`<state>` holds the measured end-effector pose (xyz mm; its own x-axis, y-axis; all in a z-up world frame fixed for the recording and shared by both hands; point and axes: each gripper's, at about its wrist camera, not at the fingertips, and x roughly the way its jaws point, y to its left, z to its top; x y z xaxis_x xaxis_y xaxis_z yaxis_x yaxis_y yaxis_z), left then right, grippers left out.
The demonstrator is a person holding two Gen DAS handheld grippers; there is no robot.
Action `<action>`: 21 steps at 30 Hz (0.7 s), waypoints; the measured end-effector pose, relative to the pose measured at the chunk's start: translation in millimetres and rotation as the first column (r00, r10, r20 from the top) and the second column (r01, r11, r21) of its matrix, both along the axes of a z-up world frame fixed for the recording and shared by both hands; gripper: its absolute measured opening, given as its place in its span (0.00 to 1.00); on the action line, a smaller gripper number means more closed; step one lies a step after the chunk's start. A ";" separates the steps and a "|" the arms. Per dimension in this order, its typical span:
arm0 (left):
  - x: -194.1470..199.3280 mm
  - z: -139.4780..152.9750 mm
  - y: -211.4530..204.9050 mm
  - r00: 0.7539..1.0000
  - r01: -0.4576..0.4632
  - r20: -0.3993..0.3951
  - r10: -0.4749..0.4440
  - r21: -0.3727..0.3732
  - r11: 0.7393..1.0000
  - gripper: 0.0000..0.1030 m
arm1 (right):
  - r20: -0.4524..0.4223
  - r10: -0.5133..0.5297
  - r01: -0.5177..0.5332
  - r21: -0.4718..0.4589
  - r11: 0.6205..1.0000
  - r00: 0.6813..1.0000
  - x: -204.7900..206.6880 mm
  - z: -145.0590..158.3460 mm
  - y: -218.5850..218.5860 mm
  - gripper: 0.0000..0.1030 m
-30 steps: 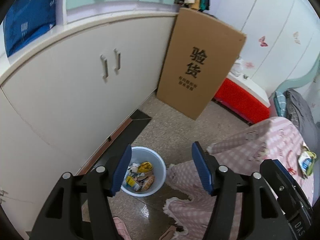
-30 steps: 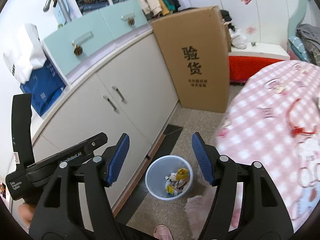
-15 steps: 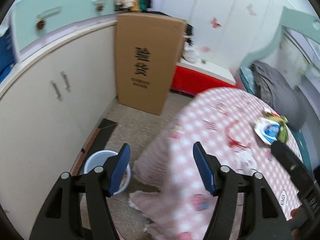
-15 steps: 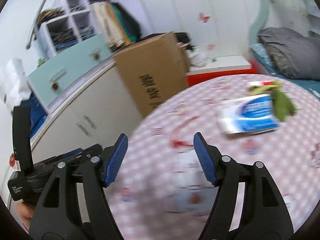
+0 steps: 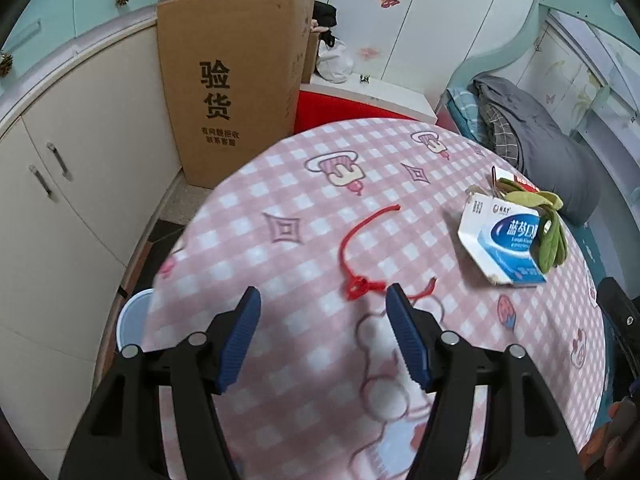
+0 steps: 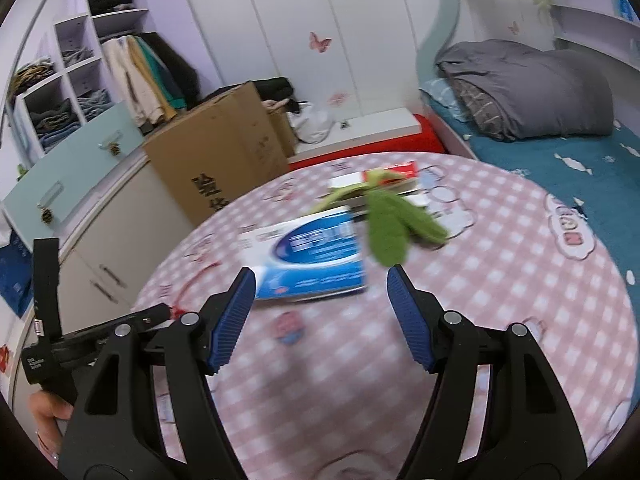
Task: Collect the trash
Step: 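Move both open tools back over the table toward the green plush toy, then grasp the green plush leaf toy with the right tool while the left tool grasps red string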
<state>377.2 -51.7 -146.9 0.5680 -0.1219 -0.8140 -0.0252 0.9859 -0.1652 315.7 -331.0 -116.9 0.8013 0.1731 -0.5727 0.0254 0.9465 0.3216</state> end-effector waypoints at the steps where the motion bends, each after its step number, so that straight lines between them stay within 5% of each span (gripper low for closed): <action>1: 4.0 -1.6 -4.5 1.000 0.002 0.001 -0.002 0.005 1.000 0.62 | -0.001 -0.010 0.010 -0.006 1.000 1.000 2.6 -0.5 -6.1 0.66; 3: 8.7 -3.2 -9.7 1.000 0.005 0.002 -0.005 0.012 1.000 0.60 | -0.005 -0.039 0.039 -0.020 0.999 0.999 10.3 -2.3 -21.2 0.66; 5: 14.8 -6.4 -15.0 1.000 0.003 -0.004 -0.003 0.024 1.000 0.37 | -0.018 -0.061 0.060 -0.037 0.998 0.998 19.6 -4.8 -33.9 0.66; 6: 17.7 -7.6 -15.4 1.000 0.002 -0.012 -0.002 0.022 1.000 0.35 | -0.027 -0.072 0.070 -0.045 0.996 0.997 25.3 -6.7 -40.7 0.66; 8: 21.2 -8.3 -16.7 1.000 0.007 -0.002 -0.007 0.016 1.000 0.08 | -0.051 -0.076 0.073 -0.056 0.996 0.996 37.1 -10.7 -49.0 0.66; 19: 29.7 22.5 -5.8 0.986 -0.052 0.157 0.050 0.009 0.999 0.03 | -0.085 0.003 -0.009 -0.073 0.997 0.996 88.5 -28.5 -38.5 0.66; 20: 29.0 26.3 -4.8 0.984 -0.054 0.169 0.052 0.009 0.998 0.03 | -0.095 0.002 -0.010 -0.089 0.996 0.996 92.7 -30.3 -35.1 0.63; 21: 28.2 29.4 -4.2 0.982 -0.056 0.180 0.054 0.011 0.998 0.03 | -0.099 0.003 -0.013 -0.095 0.995 0.995 95.3 -31.1 -32.6 0.48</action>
